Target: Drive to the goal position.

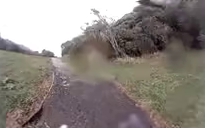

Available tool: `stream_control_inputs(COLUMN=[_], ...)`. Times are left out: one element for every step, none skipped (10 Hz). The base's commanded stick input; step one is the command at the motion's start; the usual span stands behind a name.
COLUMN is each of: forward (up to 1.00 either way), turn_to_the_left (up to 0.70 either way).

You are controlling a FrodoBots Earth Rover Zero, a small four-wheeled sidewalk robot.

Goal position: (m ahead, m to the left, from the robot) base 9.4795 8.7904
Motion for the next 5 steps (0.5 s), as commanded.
stream_control_inputs(forward=[0.70,0.70,0.70,0.70,0.70], turn_to_the_left=[0.00,0.00,0.00,0.00,0.00])
